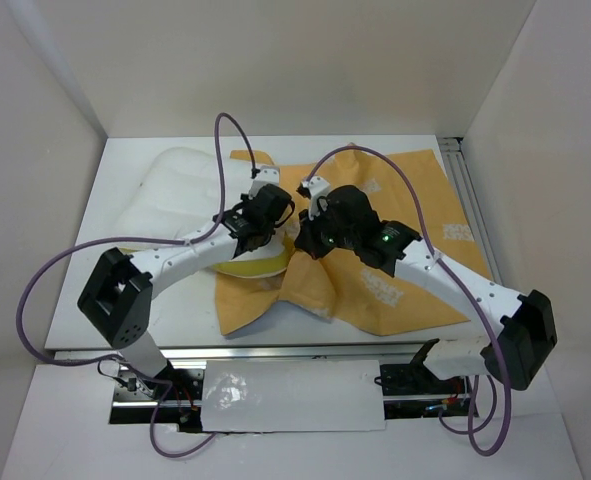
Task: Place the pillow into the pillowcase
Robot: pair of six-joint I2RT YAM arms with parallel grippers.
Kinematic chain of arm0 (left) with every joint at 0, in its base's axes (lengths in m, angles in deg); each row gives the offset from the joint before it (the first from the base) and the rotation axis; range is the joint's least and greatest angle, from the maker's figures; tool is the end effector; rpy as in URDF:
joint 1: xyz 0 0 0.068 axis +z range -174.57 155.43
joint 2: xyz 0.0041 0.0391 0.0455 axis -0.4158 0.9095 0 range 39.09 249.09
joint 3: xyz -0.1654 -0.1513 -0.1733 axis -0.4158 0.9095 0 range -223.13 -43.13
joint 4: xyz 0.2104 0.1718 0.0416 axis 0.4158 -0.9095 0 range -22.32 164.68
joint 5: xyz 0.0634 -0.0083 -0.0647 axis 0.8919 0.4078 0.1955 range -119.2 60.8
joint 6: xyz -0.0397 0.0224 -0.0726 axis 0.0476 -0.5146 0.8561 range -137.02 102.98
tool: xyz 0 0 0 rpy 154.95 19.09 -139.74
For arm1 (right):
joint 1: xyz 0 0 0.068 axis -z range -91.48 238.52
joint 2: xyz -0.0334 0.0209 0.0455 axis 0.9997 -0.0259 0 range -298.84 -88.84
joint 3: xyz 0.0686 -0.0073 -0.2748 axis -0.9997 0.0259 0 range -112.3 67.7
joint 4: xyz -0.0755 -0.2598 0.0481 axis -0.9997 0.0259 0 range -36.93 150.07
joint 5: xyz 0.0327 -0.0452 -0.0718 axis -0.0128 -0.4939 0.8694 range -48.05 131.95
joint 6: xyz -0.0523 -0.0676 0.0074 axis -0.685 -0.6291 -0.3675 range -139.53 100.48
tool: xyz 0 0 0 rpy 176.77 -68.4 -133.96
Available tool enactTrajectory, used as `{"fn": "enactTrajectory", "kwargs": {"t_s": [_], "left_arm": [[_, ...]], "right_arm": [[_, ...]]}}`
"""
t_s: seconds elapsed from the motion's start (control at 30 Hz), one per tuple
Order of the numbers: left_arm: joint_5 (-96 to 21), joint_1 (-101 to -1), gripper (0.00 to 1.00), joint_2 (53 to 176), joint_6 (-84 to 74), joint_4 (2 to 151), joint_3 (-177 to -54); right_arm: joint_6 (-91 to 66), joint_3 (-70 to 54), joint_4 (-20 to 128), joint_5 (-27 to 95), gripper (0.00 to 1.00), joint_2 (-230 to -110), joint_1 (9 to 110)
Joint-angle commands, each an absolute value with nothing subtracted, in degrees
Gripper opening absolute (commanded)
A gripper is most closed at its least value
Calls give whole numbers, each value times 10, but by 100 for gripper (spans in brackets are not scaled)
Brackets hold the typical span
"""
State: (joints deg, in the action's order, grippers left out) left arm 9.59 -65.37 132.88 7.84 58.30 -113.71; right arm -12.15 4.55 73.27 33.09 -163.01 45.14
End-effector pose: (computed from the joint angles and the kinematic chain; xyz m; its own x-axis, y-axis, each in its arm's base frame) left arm 0.3355 -0.2273 0.2561 -0.4982 -0.0029 -0.8670 -0.0722 0.9967 0.0382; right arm 0.2378 0.2407 0.3102 -0.4730 -0.2724 -0.8379 -0.7195 0.6683 0.1889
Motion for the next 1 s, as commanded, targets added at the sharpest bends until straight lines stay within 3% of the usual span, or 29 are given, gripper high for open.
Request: {"fn": "enactTrajectory", "kwargs": {"t_s": [0.0, 0.2, 0.47, 0.53, 0.6, 0.63, 0.7, 0.83, 0.97], "left_arm": [[146, -644, 0, 1344, 159, 664, -1173], [158, -686, 0, 1362, 337, 663, -1153], [95, -704, 0, 1292, 379, 669, -1112], [78, -704, 18, 1266, 366, 648, -1094], [59, -704, 49, 1227, 327, 636, -1081], [40, -704, 76, 1215, 295, 627, -1070], [40, -704, 100, 1180, 275, 572, -1060], [63, -681, 100, 1138, 292, 458, -1054], [27, -625, 100, 1132, 240, 453, -1027]], "right_arm": [[-115, 43, 755, 273, 0, -1614, 466], [-66, 61, 705, 202, 0, -1642, 504], [-25, 74, 656, 184, 0, -1661, 552], [-11, 81, 647, 184, 0, -1661, 563], [-5, 89, 640, 189, 0, -1661, 579], [-5, 95, 640, 189, 0, -1661, 585], [-5, 100, 647, 197, 0, -1661, 593], [-16, 100, 652, 220, 0, -1661, 603], [-21, 106, 652, 231, 0, -1661, 603]]}}
